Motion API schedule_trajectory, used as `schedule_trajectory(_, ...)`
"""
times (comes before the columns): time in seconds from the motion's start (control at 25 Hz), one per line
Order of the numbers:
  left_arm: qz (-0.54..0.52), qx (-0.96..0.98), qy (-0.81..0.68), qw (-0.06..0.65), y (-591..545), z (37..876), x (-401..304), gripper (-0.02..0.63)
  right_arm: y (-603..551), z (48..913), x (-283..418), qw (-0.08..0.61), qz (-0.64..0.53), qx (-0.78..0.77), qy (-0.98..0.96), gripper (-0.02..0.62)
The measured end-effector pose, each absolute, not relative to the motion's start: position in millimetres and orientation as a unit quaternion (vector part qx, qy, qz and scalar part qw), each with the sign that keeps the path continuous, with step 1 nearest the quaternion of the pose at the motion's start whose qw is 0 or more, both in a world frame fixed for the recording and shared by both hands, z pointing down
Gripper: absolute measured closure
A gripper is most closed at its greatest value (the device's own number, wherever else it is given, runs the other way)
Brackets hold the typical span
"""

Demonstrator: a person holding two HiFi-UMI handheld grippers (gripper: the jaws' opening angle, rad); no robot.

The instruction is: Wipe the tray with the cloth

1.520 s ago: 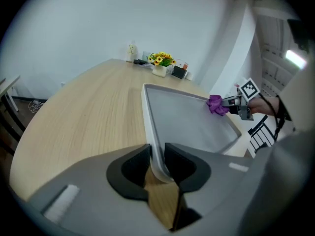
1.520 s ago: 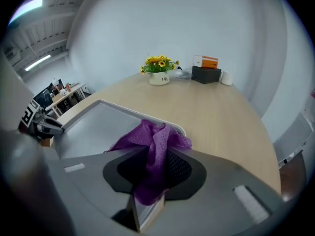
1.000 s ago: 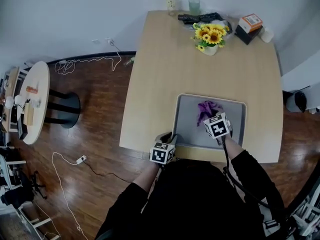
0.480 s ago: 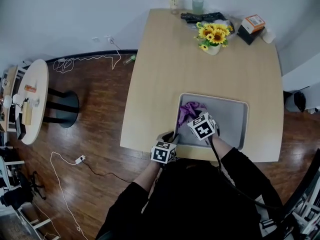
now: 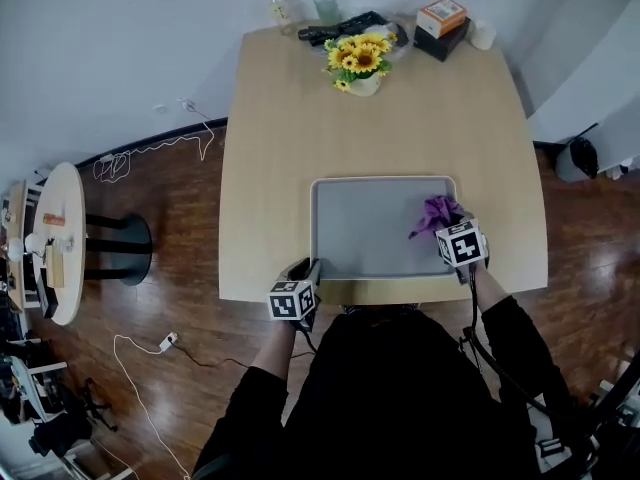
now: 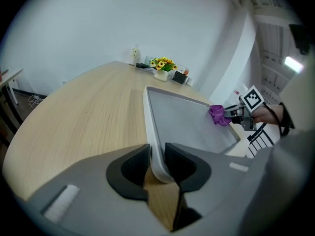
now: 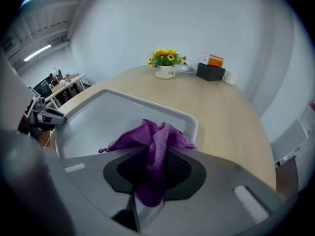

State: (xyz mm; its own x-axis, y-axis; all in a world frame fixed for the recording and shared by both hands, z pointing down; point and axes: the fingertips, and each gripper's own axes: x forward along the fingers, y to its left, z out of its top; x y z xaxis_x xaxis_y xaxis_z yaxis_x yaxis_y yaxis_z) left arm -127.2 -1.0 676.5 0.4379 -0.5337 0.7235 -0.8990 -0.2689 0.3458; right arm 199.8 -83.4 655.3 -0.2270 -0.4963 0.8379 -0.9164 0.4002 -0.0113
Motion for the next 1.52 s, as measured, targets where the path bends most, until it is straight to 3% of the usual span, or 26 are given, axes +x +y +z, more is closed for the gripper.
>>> schedule_trajectory(0.44,0.254,0.765,-0.462,0.370,-2,676,-119,0.528,-88,657,188,0.413,0.239,0.489,-0.730,0.511)
schedule_trajectory(0.92,0.246,0.785,-0.426,0.377,-3,675,-118,0.520,-90,654,-57,0.450,0.148,0.319,-0.821,0.509)
schedule_trajectory(1.08,0.255,0.786,-0.417,0.380,-3,674,-118,0.520,-82,656,-108,0.461,0.123,0.280,-0.833,0.511)
schedule_trajectory(1.28,0.253,0.784,-0.422,0.380,-3,677,-123,0.520,-78,657,-96,0.456,0.138,0.269,-0.837,0.511)
schedule_trajectory(1.52,0.244,0.775,-0.435,0.389,-3,678,-128,0.520,-64,657,-19,0.459,0.166,0.294,-0.822,0.511)
